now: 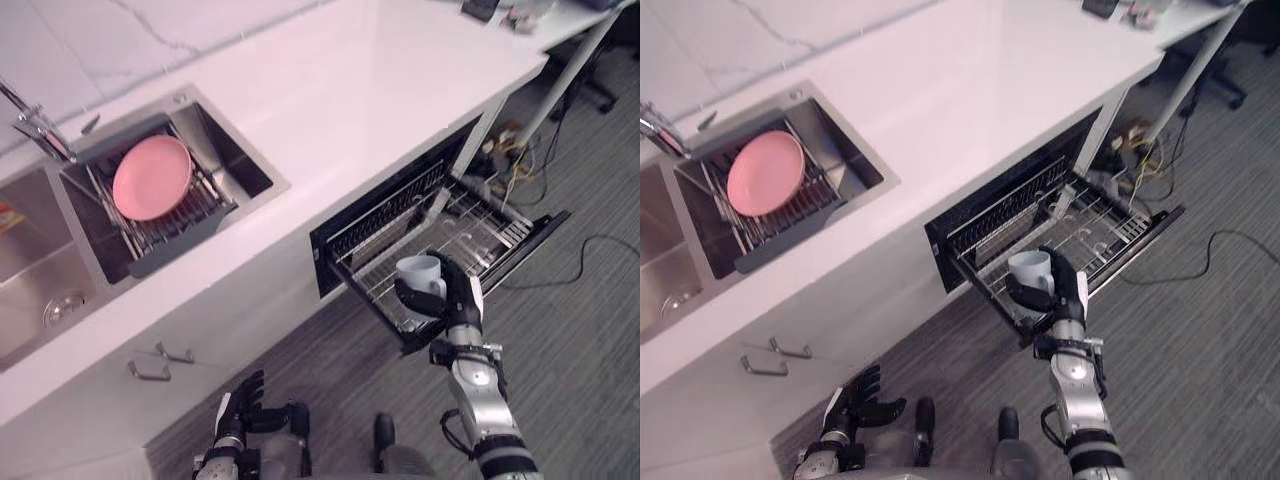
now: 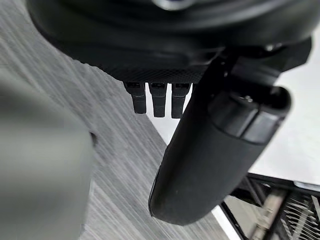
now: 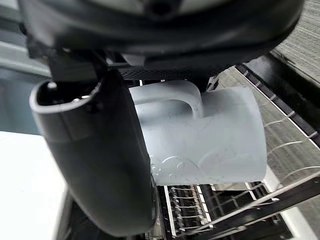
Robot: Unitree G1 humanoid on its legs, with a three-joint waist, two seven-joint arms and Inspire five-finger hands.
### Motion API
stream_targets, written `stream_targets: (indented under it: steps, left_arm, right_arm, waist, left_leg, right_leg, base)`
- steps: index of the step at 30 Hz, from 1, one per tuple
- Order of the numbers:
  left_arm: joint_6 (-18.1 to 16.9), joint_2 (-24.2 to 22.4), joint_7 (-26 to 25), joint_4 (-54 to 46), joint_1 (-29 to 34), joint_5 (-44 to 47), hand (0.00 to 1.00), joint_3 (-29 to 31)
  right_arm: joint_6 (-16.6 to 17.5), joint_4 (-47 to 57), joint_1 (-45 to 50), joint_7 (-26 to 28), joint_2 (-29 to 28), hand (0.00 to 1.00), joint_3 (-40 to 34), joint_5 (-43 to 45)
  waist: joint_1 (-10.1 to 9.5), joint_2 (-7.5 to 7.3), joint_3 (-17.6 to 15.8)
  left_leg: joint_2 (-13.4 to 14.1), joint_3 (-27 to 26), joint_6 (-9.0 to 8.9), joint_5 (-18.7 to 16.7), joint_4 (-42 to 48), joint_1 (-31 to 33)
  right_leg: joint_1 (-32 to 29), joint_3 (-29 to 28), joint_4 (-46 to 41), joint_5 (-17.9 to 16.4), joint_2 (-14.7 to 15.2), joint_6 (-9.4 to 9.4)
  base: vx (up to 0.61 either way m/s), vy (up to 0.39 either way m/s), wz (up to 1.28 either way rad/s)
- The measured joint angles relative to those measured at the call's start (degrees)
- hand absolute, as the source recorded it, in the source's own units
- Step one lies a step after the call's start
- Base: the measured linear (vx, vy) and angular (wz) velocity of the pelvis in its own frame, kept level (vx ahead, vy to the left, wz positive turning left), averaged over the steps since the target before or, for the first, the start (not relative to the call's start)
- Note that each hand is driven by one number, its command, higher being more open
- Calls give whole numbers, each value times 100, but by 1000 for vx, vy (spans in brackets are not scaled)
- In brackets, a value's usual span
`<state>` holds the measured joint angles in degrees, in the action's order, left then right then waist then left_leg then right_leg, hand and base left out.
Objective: Walk over to the sink, pick up the cup, carry it to the dishwasher, place the cup inside the dishwasher, then close the dishwasher door
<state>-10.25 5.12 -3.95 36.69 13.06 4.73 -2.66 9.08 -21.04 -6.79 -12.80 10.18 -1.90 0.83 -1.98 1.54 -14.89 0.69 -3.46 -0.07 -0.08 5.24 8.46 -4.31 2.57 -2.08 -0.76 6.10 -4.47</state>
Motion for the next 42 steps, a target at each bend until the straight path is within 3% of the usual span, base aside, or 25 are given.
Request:
stream_targets:
  steps: [2,10,31,32,42]
  left_arm:
    - [-32,-7,-8,-35,-140,-33,90,-5]
    - [-170,-34,-149,-164,-350,-25,90,-33]
    - [-360,-169,-454,-253,-629,-11,90,-129]
    - [-360,-170,-456,-250,-634,-10,90,-132]
    - [-357,-219,-489,-198,-763,-11,90,-290]
  right_arm:
    - [-14,-76,-431,-80,143,30,7,2]
    - [-23,-70,-1401,-290,638,30,97,12]
    - [-284,-1809,-2972,-457,988,30,483,2]
    - [-285,-1910,-3030,-449,981,90,519,2]
    - [-350,-2192,-3362,-490,942,90,489,3]
  waist:
    - [-48,52,-272]
    - [-198,111,-689]
    - [-360,99,-829]
    - [-361,99,-830]
    - [-374,101,-833]
  left_leg:
    - [23,25,1,0,196,303]
    - [90,-46,5,56,380,812]
    - [111,-31,-9,280,67,1056]
    - [107,-20,-9,298,46,1056]
    - [82,18,-10,429,-121,1032]
  right_leg:
    - [-292,7,-196,-1,-8,2]
    - [-981,-79,-674,-52,-12,48]
    - [-1294,-76,-535,55,-41,83]
    - [-1295,-74,-528,60,-39,84]
    - [-1299,-56,-456,123,-76,98]
  base:
    - [-116,-8,5]
    - [-82,-10,-4]
    - [1,-5,0]
    - [-22,-4,5]
    - [-2,0,0]
